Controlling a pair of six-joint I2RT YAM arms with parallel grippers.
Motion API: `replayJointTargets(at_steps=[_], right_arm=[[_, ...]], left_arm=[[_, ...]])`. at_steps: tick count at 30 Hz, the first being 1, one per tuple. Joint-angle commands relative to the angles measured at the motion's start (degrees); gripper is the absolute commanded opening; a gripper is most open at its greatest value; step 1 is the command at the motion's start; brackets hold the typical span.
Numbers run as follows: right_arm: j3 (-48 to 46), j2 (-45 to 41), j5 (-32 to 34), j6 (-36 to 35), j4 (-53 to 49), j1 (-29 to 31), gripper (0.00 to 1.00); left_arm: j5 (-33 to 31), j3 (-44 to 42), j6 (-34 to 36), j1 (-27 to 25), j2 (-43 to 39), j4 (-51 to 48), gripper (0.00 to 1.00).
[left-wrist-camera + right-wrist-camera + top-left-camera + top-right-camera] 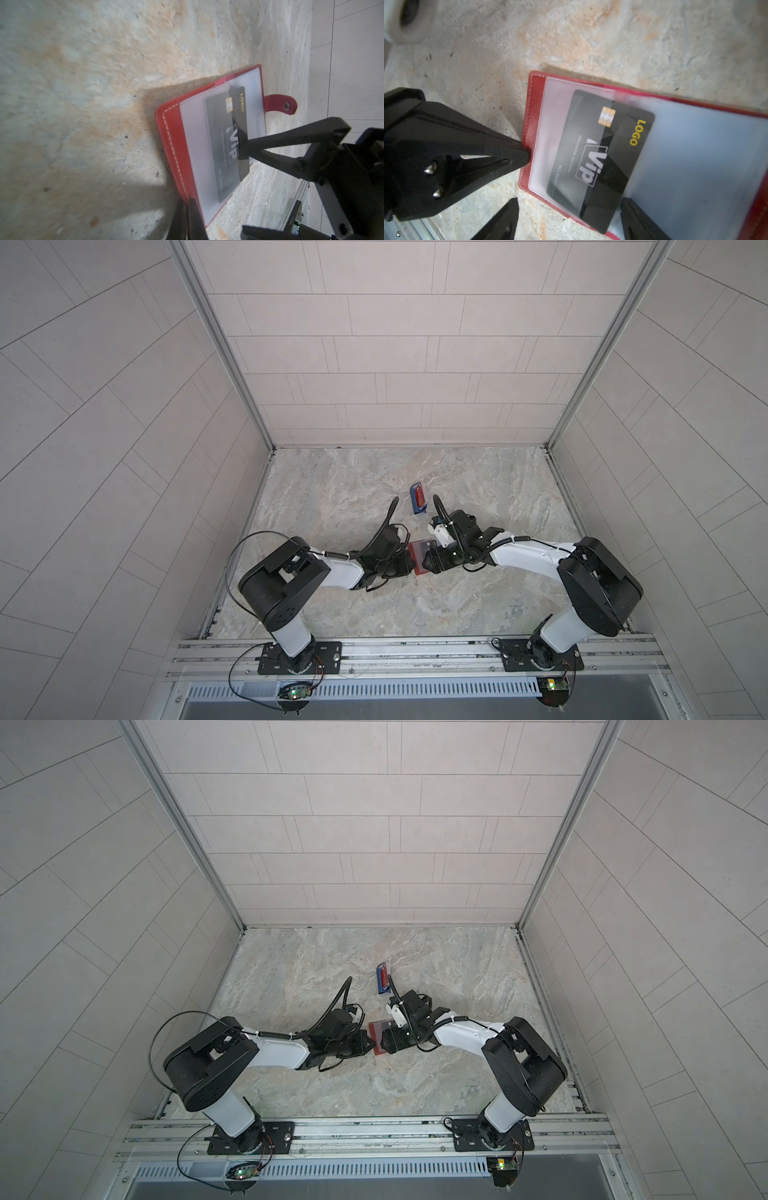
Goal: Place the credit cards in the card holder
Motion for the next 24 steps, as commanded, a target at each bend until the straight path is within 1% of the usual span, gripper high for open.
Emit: replayJointTargets(at_steps=[1, 4, 6, 11, 14, 17, 19, 22, 24], right_arm=[[0.5, 0.3, 4.8, 0.6, -1.2, 0.0, 0.78], [0.5, -1.3, 3.9, 0.3, -1.3, 0.0, 0.78], [0.3, -2.9, 4.6, 0.3, -1.8, 0.0, 0.78], [0.9, -5.4, 11.8, 1.0, -4.8, -0.1, 0.73], [2.6, -4.2, 14.7, 1.1, -7.5, -0.2, 0.64], [5.3, -1.7, 17.2, 1.2, -10.4, -0.2, 0.45], [6.8, 0.0, 18.6, 1.2, -11.8, -0.2, 0.35], [8.4, 2.2, 20.2, 1.0, -13.1, -0.1, 0.27], [9.2, 3.6, 20.9, 0.9, -13.6, -0.2, 0.24]], left_arm=[[-1.9, -1.7, 1.4, -0.4, 3.1, -9.1, 0.00], [-2.1, -1.8, 1.5, -0.4, 3.0, -9.4, 0.00], [-2.2, -1.8, 1.6, -0.4, 2.9, -9.7, 0.00], [-2.4, -1.8, 1.7, -0.4, 2.6, -9.9, 0.00], [-2.4, -1.7, 1.8, -0.4, 2.6, -9.9, 0.00], [-2.5, -1.6, 1.9, -0.4, 2.5, -10.1, 0.00], [-2.5, -1.6, 1.9, -0.4, 2.5, -10.2, 0.00], [-2.6, -1.5, 2.1, -0.4, 2.3, -10.5, 0.00], [-2.6, -1.5, 2.2, -0.3, 2.3, -10.6, 0.00]])
